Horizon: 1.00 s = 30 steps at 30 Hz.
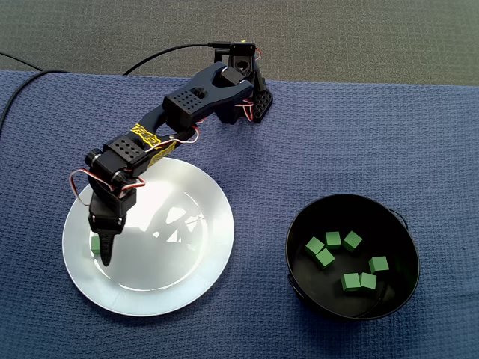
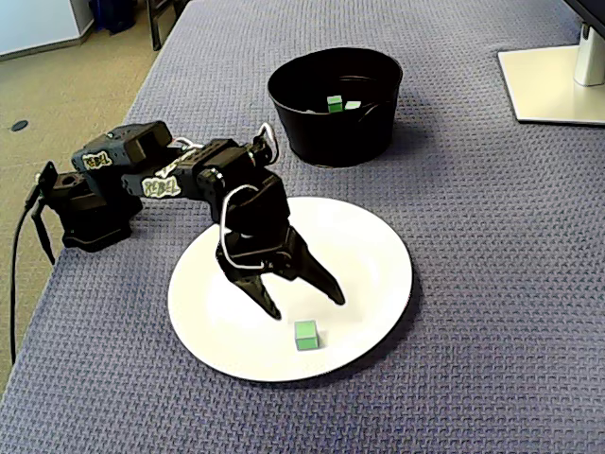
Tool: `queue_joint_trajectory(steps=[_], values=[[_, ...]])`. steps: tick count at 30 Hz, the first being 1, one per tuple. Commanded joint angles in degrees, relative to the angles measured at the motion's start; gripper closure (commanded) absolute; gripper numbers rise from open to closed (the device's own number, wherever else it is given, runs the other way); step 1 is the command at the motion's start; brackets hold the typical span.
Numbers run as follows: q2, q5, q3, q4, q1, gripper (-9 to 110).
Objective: Pick up the items on the white plate and put them in the black container.
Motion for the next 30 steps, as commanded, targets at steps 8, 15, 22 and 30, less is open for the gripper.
queue_joint_trajectory(steps=[8,15,22,30], values=[[-0.88,-5.63,-5.27,-2.20,1.67,70],[-2.90,-6.42,-5.54,-4.13,3.08,70],[-4.83,-7.91,-5.63,-5.36,3.52,75],[-4.92,-7.65,-5.19,-5.01,3.16,89]])
